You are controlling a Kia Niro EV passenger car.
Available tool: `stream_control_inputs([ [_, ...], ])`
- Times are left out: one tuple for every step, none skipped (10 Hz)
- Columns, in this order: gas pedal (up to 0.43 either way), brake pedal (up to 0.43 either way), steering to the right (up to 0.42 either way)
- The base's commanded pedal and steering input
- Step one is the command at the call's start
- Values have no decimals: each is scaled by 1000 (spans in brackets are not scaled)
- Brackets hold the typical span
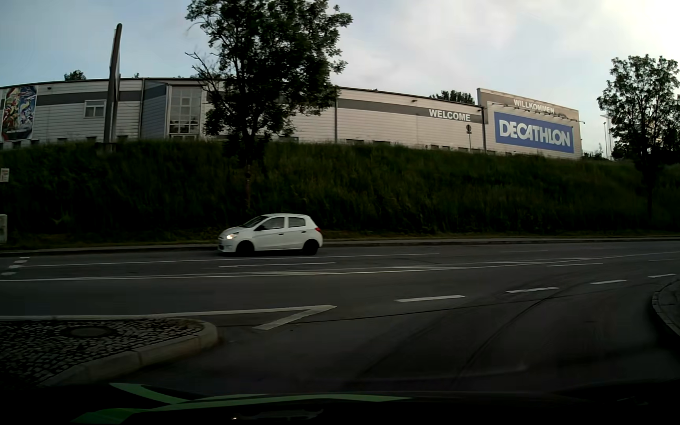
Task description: Follow the waypoints while adhering to traffic rules and regulations
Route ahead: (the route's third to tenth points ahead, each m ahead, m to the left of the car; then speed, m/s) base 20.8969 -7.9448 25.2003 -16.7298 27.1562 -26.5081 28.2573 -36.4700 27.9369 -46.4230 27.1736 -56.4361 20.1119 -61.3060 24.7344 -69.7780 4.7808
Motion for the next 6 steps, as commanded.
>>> stream_control_inputs([
  [228, 0, 204],
  [228, 0, 204],
  [228, 0, 204],
  [228, 0, 207],
  [228, 0, 209],
  [228, 0, 210],
])
